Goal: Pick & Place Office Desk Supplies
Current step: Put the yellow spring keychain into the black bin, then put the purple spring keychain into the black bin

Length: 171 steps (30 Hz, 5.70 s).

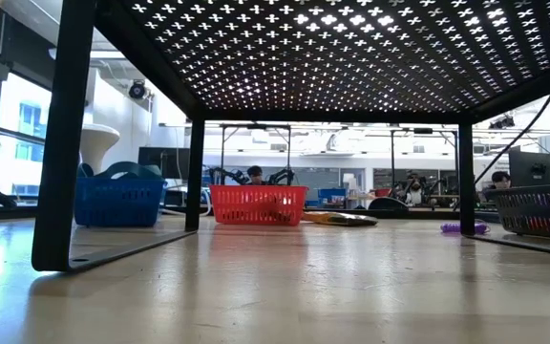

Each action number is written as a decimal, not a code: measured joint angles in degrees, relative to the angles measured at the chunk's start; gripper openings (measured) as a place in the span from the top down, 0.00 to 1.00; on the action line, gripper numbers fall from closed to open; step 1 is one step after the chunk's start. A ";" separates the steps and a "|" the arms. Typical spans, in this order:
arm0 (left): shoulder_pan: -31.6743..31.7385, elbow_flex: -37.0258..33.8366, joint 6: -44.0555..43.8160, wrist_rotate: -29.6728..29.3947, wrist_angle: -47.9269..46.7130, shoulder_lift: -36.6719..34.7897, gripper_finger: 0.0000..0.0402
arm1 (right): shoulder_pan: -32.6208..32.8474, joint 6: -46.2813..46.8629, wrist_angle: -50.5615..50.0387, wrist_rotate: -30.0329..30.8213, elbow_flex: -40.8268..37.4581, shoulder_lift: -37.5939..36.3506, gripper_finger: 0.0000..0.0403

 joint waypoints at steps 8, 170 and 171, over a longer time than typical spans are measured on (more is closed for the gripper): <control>0.00 0.00 -3.95 -0.03 0.00 0.00 0.57 | 5.85 42.29 -30.96 -2.59 0.00 -11.47 0.99; -2.24 0.00 -36.43 -4.00 -10.95 -0.07 0.57 | -32.19 53.53 -55.12 -47.93 -2.82 -0.58 0.99; -2.39 0.00 -36.43 -4.00 -10.95 -0.07 0.57 | -30.84 55.24 -55.14 -48.66 -2.82 -0.28 0.99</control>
